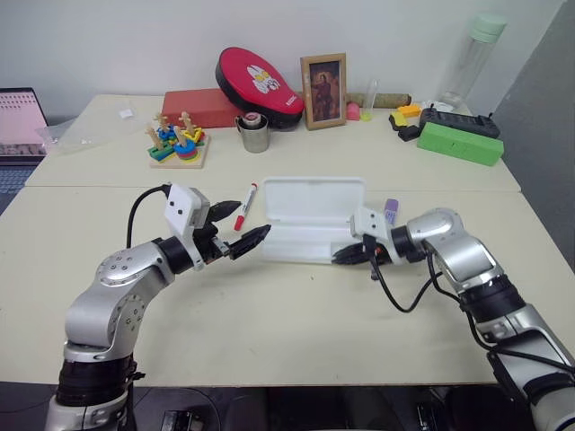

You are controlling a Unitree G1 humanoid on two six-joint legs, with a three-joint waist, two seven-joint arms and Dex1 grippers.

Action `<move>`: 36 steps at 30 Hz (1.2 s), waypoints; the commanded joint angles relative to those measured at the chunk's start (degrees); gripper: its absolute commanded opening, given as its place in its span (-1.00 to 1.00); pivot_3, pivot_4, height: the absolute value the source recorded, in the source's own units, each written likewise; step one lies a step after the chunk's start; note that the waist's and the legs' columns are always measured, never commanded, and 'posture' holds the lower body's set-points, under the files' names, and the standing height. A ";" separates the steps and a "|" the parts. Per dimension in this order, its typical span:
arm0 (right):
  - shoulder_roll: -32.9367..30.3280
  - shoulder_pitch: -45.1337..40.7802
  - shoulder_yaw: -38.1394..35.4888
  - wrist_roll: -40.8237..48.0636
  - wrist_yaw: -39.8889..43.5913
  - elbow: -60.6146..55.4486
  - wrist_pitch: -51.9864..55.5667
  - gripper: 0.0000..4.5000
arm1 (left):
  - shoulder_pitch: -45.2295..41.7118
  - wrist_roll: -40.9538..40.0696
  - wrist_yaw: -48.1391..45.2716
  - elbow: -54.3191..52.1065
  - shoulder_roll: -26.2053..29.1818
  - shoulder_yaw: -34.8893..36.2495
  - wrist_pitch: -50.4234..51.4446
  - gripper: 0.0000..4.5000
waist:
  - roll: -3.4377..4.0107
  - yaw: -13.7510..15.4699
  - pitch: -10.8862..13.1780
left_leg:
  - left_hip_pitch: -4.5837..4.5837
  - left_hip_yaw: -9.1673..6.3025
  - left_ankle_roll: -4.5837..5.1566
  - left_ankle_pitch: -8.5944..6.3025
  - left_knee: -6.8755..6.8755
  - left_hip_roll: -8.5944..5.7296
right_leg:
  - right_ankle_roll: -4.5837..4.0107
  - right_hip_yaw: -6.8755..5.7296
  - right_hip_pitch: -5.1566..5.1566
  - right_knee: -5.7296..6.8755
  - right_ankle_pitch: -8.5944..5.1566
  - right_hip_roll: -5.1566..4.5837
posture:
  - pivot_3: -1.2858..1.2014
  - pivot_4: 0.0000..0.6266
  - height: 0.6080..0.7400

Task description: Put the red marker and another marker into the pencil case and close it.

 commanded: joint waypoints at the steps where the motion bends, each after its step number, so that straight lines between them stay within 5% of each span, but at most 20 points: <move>1: -0.79 4.26 1.22 0.43 -1.20 -8.27 1.96 -0.99 | 4.58 -2.12 -1.82 -4.20 3.29 3.34 1.08 1.00 | -0.02 -0.02 -0.01 | 0.03 0.00 -0.01 0.00 0.00 0.01 | -0.01 0.00 0.04 -0.01 -0.02 0.00 | 0.03 -0.52 1.00; 4: -0.88 5.57 1.86 0.30 -1.53 -9.70 1.92 -0.99 | 5.77 -2.35 -1.61 -3.38 4.15 4.19 1.41 1.00 | -0.01 -0.01 -0.01 | 0.03 0.00 0.00 0.00 -0.01 0.02 | -0.04 -0.02 0.01 0.00 -0.04 0.00 | 0.03 -0.52 1.00; 7: -1.25 5.82 1.40 1.11 -1.47 -11.14 2.10 -0.76 | 5.44 -1.76 -0.51 -1.27 4.21 4.27 1.86 1.00 | -0.01 0.02 0.00 | 0.03 0.01 -0.01 0.00 0.00 0.02 | -0.03 -0.01 0.02 -0.01 -0.05 0.00 | 0.03 -0.52 1.00; 15: -0.17 4.76 -7.06 10.12 -3.21 -15.96 5.78 0.14 | 0.64 5.40 5.06 7.95 2.74 0.40 -0.16 1.00 | -0.01 0.11 0.00 | 0.02 0.00 0.00 0.00 -0.01 0.02 | -0.05 -0.03 0.02 -0.02 -0.05 0.00 | 0.03 -0.52 1.00; 23: 3.27 1.10 -17.87 19.89 -14.34 -24.04 13.88 0.97 | -8.33 12.98 5.77 24.23 1.32 -6.42 -1.12 1.00 | -0.01 0.12 0.00 | 0.01 -0.12 0.00 0.00 -0.03 0.02 | -0.06 -0.18 0.02 0.02 -0.04 0.01 | 0.03 -0.52 1.00; 30: 3.34 0.47 -18.69 21.76 -19.69 -26.30 15.33 0.99 | -14.72 17.18 2.66 33.73 -0.93 -11.06 -4.29 1.00 | 0.01 0.55 0.00 | -0.02 -0.19 0.00 0.00 -0.07 0.01 | -0.10 -0.27 0.03 0.02 -0.06 0.00 | 0.03 -0.52 1.00; 36: 2.52 0.83 -18.32 22.12 -20.77 -26.08 14.39 1.00 | -19.02 19.45 2.89 40.04 -3.87 -11.63 -6.43 0.53 | 0.01 0.69 0.00 | -0.02 -0.24 0.00 0.01 -0.05 0.00 | -0.10 -0.32 0.06 0.04 -0.06 0.00 | 0.03 -0.52 1.00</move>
